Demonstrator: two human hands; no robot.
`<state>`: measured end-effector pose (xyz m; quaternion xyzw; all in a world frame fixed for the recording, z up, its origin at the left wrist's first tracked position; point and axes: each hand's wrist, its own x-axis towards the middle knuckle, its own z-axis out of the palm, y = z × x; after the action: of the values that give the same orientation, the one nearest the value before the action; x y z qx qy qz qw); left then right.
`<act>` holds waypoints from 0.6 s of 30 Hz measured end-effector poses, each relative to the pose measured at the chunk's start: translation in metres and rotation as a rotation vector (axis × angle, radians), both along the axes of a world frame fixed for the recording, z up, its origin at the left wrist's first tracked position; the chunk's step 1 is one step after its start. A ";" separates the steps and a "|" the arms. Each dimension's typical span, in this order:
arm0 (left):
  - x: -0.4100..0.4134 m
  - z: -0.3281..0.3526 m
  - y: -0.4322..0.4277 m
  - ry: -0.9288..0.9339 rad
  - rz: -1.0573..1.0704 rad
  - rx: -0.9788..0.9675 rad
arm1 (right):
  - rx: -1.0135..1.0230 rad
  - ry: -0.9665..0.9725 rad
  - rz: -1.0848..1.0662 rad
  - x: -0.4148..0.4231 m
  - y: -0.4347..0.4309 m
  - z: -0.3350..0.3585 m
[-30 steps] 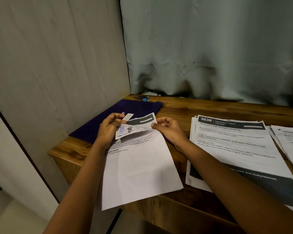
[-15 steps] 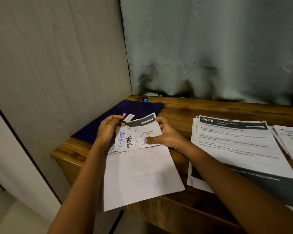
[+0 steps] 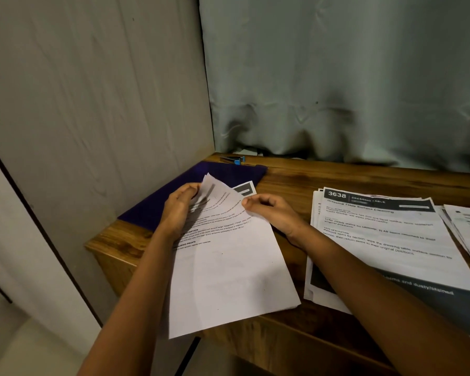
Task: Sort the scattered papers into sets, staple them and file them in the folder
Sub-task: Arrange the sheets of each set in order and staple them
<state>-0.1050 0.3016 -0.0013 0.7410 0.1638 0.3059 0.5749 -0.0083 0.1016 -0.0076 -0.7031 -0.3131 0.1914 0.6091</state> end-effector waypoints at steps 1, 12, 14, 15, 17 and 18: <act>0.000 0.000 -0.001 0.005 -0.004 0.009 | 0.012 0.019 0.003 0.000 -0.001 0.000; -0.001 -0.004 0.001 0.016 -0.022 0.059 | 0.090 -0.007 -0.158 0.004 -0.003 -0.005; -0.001 -0.002 -0.001 0.013 -0.017 0.056 | 0.094 -0.012 -0.165 0.005 -0.003 -0.005; -0.001 -0.002 -0.002 0.012 -0.008 0.050 | 0.094 -0.017 -0.170 0.005 -0.002 -0.006; 0.000 -0.003 0.000 0.017 0.008 0.055 | 0.090 -0.018 -0.181 0.005 -0.001 -0.006; 0.001 -0.004 0.002 0.012 0.008 0.061 | 0.086 -0.017 -0.187 0.005 -0.001 -0.006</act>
<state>-0.1041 0.3032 -0.0053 0.7593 0.1609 0.3086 0.5498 -0.0032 0.1004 -0.0138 -0.7040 -0.2593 0.1139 0.6513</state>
